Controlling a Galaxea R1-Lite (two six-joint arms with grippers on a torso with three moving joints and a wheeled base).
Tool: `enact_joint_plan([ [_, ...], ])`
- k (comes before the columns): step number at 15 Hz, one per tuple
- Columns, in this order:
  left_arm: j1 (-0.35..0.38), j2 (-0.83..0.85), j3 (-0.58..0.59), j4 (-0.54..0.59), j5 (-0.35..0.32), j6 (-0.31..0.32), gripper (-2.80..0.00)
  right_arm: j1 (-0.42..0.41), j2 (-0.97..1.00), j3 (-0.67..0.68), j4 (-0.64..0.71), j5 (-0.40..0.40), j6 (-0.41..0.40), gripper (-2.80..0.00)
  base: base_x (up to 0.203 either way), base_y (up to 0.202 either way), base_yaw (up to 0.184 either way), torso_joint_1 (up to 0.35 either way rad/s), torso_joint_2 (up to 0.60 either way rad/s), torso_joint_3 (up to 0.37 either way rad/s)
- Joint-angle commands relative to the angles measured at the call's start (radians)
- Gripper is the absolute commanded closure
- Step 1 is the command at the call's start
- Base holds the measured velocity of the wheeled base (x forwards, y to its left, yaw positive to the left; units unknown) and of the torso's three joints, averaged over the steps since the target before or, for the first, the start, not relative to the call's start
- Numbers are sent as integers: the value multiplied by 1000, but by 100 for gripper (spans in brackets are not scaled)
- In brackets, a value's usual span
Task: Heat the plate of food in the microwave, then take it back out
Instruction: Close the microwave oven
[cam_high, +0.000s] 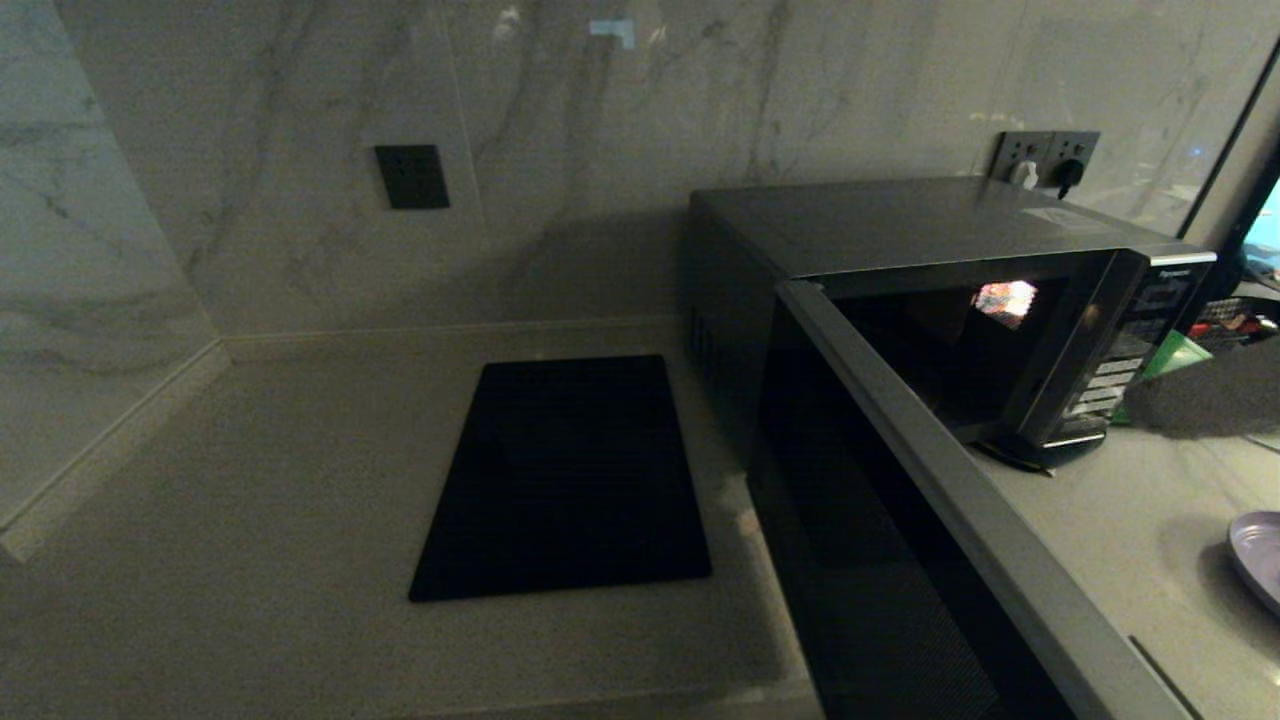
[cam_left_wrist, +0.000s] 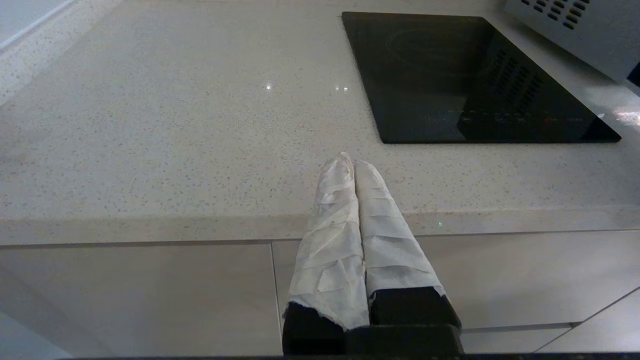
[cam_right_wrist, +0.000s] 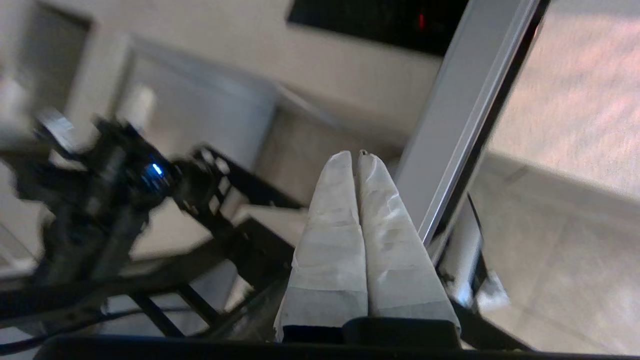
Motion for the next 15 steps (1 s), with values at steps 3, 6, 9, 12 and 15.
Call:
enact_joint_plan([
  [3,0,0,0,0,0,-1,0,40,64,26,32,-2,19,0,0,0,0,0,0,0],
  [6,0,0,0,0,0,-1,0,60,98,29,57,-2,68,0,0,0,0,0,0,0],
  [9,0,1,0,0,0,-1,0,75,127,29,64,-1,71,0,0,0,0,0,0,0],
  [12,0,1,0,0,0,-1,0,80,149,29,70,-1,88,0,0,0,0,0,0,0],
  [15,0,2,0,0,0,-1,0,81,157,31,83,-1,96,0,0,0,0,0,0,0],
])
